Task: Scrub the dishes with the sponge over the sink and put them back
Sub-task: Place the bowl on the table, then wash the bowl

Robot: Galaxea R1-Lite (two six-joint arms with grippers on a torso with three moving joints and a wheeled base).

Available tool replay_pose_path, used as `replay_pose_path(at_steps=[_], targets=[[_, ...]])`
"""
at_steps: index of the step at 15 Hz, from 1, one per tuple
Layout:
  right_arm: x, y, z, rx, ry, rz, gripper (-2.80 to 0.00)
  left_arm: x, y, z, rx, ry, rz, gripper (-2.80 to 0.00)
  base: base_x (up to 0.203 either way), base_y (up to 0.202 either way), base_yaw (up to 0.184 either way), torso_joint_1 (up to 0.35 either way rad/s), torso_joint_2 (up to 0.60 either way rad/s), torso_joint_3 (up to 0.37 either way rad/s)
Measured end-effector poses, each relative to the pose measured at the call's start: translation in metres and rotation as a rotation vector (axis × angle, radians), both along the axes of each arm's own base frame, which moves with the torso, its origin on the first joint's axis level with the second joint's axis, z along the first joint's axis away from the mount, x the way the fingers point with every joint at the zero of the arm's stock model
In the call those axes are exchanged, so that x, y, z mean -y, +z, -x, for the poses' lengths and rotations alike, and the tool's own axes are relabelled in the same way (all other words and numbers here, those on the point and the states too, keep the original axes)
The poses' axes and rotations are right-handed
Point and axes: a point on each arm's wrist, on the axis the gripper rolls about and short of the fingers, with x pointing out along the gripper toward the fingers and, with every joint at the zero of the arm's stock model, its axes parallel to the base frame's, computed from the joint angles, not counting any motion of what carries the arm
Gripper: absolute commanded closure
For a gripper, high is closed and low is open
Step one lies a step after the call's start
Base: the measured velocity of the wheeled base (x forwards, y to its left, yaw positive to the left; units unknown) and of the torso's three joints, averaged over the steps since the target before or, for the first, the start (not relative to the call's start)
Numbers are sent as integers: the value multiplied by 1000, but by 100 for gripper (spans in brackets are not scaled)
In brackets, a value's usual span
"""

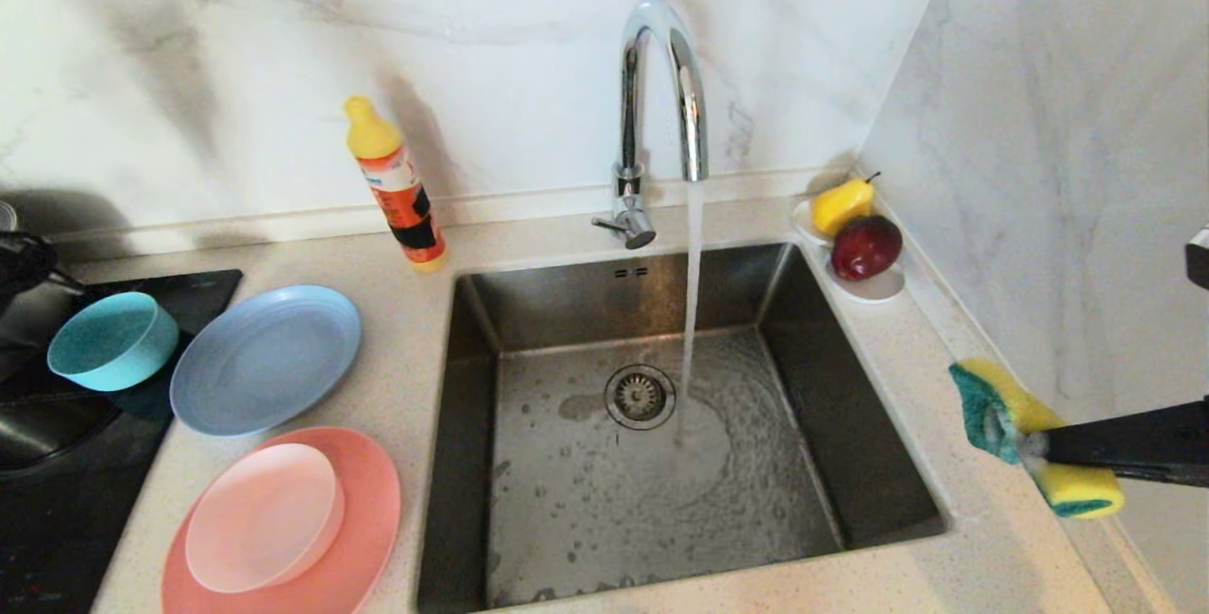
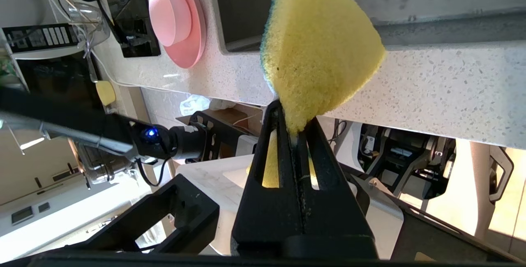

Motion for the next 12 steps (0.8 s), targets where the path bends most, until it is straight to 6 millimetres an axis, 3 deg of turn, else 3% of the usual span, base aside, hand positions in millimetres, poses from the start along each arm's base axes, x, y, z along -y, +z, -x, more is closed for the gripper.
replay_pose_path(at_steps=[3, 6, 8, 11, 12], targets=[[-1, 1, -2, -2, -2, 3, 0, 36, 46, 46, 46, -58, -81, 0, 0, 0, 0, 0, 0, 0], [-1, 4, -3, 3, -7, 4, 0, 85, 63, 83, -50, -260, -157, 0, 0, 0, 0, 0, 0, 0], [0, 2, -2, -9, -10, 8, 0, 109, 50, 101, -182, -430, -171, 0, 0, 0, 0, 0, 0, 0], [0, -4, -2, -29, -11, 13, 0, 129, 12, 113, -331, -599, -152, 0, 0, 0, 0, 0, 0, 0], [0, -4, -2, -29, -11, 13, 0, 133, -2, 116, -370, -634, -140, -280, 0, 0, 0, 0, 0, 0]])
